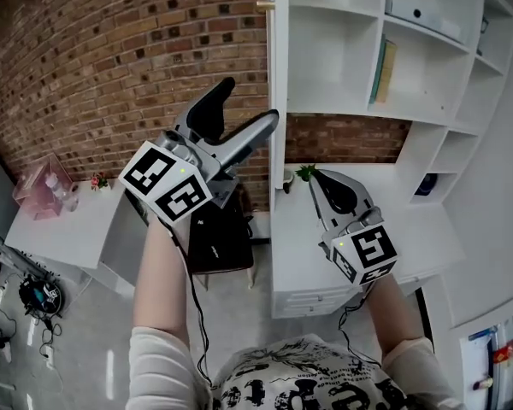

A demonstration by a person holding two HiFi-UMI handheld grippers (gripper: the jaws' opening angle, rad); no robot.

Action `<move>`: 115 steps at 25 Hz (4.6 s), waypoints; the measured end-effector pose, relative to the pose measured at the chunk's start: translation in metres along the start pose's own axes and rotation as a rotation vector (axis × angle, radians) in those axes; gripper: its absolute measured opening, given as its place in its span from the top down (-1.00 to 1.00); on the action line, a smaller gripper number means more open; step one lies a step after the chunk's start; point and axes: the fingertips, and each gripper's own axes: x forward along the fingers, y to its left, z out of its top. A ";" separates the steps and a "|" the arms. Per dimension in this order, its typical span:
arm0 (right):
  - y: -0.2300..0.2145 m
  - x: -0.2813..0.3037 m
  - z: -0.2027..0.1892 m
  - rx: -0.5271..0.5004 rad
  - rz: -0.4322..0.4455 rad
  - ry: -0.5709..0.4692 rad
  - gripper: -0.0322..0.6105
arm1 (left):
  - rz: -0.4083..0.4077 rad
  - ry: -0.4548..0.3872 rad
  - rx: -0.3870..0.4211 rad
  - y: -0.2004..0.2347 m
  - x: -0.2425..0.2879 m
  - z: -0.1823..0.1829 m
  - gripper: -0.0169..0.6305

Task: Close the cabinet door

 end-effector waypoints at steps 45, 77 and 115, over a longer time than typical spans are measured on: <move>-0.063 -0.007 0.002 0.025 -0.110 -0.087 0.85 | -0.230 -0.033 -0.161 0.028 0.127 0.066 0.67; -0.285 -0.046 -0.063 0.048 0.034 -0.058 0.85 | 0.120 0.061 0.119 -0.032 0.327 -0.017 0.69; -0.440 0.009 -0.122 0.090 0.047 -0.011 0.85 | 0.390 0.261 0.312 0.054 0.475 -0.111 0.65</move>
